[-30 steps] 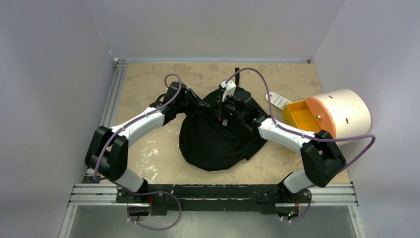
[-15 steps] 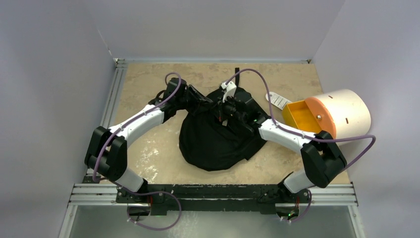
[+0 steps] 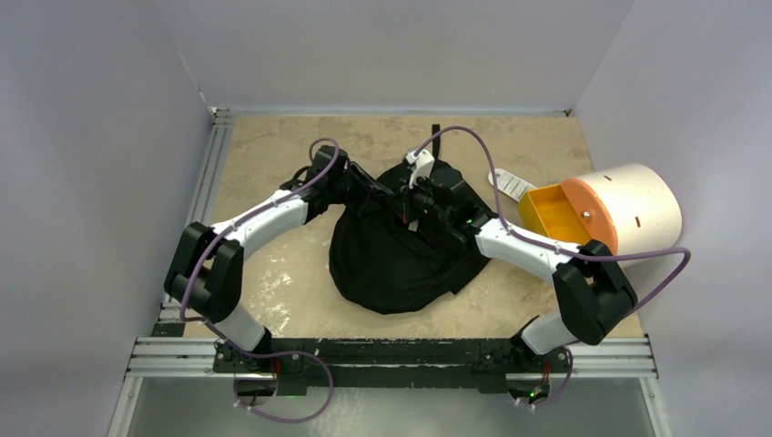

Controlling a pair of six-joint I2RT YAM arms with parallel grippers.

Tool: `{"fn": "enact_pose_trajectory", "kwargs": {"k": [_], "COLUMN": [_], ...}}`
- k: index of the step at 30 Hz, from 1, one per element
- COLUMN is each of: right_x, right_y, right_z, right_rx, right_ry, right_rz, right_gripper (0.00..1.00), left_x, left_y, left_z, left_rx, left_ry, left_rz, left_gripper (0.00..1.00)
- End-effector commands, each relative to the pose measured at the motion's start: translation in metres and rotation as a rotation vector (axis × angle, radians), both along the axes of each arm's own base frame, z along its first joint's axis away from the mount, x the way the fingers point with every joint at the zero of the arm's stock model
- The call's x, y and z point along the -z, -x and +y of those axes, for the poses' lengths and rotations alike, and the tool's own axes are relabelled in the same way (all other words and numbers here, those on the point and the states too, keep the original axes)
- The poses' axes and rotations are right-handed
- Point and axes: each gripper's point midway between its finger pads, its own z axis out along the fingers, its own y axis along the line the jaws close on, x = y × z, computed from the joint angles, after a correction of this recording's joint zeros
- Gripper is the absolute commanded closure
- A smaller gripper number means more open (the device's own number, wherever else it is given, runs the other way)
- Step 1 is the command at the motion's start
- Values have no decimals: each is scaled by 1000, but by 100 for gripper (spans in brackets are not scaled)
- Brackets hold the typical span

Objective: Pack the student bag
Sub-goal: Zip the student bag at the center of the board.

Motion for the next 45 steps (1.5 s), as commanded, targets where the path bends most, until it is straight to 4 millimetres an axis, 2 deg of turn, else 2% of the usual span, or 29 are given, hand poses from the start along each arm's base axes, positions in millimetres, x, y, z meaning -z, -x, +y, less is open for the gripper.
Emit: {"fn": "enact_pose_trajectory", "kwargs": {"k": [1,14,18,22,25,34,45], "right_x": [-31,-27,-26,-22,-18,-17,7], "right_y": [1,2,3,3,1,-3,9], "right_z": [6,7,6,1,-4,-14,-33], "right_rx": [-31,-43,-41,-30,-17,3,10], "right_ry": [-58,-51,-46,-20,20,87,192], "right_rz": [-77,-68,-64,-63,-62,-70,23], "right_gripper": [100,100,100,100,100,100,100], "left_x": [-7,-1,-1,-1,0,14,22], "left_y": [-5,-15,-17,-22,-28,-43,-65], "left_z": [-9,-19,-18,-12,-7,5,36], "left_rx": [6,16,9,-10,-19,-24,-66], "left_ry": [47,70,64,41,26,-17,-67], "left_rz": [15,20,11,-15,-27,-31,-40], "left_gripper": [57,61,71,90,100,100,100]}}
